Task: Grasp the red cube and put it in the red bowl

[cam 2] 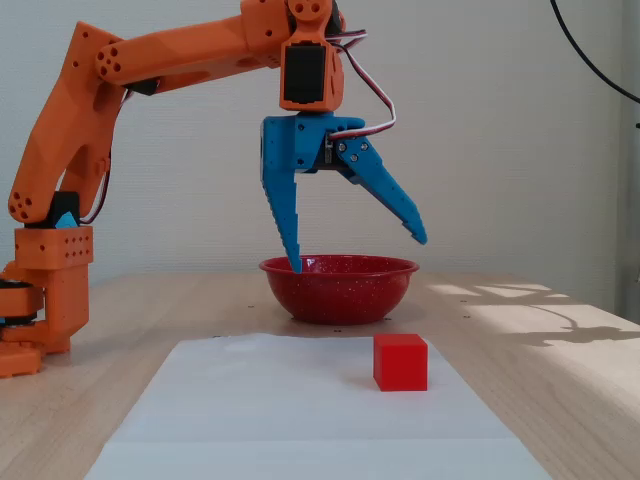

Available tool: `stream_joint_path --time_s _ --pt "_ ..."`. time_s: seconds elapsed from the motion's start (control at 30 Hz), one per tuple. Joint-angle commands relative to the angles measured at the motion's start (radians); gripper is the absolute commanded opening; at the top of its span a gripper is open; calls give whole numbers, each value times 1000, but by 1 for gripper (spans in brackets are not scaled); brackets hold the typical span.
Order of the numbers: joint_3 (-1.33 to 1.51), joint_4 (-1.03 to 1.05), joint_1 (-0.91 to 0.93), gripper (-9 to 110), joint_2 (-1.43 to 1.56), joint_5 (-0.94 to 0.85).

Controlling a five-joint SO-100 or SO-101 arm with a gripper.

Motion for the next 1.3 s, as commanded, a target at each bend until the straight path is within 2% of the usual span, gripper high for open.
stream_joint_path --time_s 0.0,0.23,1.27 --pt "-77 28 -23 63 48 23" --pt "-58 -43 -11 68 -9 17" --pt "-296 -184 20 68 -360 17"
